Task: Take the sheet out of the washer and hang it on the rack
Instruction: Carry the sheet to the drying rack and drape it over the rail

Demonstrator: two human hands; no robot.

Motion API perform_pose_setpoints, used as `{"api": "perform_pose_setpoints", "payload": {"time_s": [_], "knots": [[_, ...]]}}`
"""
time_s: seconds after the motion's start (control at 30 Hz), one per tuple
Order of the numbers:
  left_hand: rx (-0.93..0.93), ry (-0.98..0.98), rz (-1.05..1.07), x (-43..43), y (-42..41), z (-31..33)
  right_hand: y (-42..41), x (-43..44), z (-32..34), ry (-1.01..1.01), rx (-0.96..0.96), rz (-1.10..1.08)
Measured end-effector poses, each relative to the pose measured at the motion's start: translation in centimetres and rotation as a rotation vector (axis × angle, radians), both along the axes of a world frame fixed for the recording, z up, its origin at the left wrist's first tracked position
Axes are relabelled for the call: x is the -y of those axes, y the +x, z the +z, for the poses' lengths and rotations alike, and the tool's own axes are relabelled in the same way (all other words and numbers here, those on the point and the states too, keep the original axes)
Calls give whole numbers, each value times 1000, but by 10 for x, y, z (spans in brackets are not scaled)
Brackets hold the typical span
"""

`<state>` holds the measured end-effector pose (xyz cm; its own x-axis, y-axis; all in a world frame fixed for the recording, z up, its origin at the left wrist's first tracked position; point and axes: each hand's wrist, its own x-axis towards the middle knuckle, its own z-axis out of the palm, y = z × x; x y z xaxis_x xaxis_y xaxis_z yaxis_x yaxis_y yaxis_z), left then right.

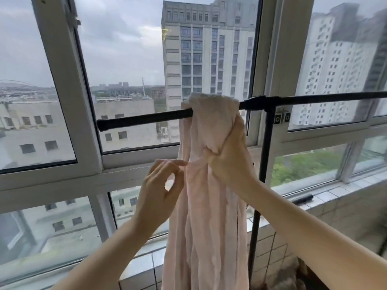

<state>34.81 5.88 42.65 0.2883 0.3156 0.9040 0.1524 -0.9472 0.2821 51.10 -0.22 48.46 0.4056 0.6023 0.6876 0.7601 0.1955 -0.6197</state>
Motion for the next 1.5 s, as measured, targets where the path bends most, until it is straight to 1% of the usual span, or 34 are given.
{"api": "perform_pose_setpoints", "payload": {"time_s": [0.07, 0.1, 0.17, 0.2, 0.27, 0.3, 0.33, 0.37, 0.43, 0.57, 0.67, 0.87, 1.1, 1.27, 1.37, 1.43, 1.5], "knots": [[82, -158, -19, -21, -4, 4, 0, 0, -2, 20, -11, -49], [83, -235, -14, -32, -2, 8, -1, 2, -4, 33, -12, -73], [13, -416, -16, -52, 6, 19, -5, 5, -8, 54, -17, -107], [-38, -527, -64, -60, 11, 25, -6, 8, -11, 60, -18, -117], [-118, -753, -280, -72, 21, 38, -12, 11, -18, 45, -16, -129], [-151, -838, -400, -77, 27, 41, -15, 13, -21, 27, -15, -132], [-181, -882, -482, -80, 32, 42, -18, 14, -24, 10, -18, -132], [-203, -890, -516, -83, 38, 43, -20, 15, -26, 0, -23, -130], [-211, -873, -501, -84, 48, 42, -21, 16, -28, -3, -45, -114], [-113, -800, -420, -83, 58, 35, -15, 22, -29, -1, -24, -120], [-85, -738, -358, -81, 56, 32, -16, 28, -28, 9, 4, -166], [-139, -699, -232, -76, 44, 22, -11, 28, -13, 20, 99, -264], [-150, -642, -174, -66, 31, 9, -2, 20, 6, 19, 255, -447], [-166, -595, -93, -61, 34, -2, 0, 18, 19, 56, 357, -499], [-186, -600, -108, -56, 35, -10, -2, 17, 20, 107, 328, -438], [-183, -607, -129, -53, 36, -12, -4, 18, 10, 132, 250, -358], [-175, -607, -142, -52, 38, -14, -7, 20, -9, 151, 132, -266]]}}
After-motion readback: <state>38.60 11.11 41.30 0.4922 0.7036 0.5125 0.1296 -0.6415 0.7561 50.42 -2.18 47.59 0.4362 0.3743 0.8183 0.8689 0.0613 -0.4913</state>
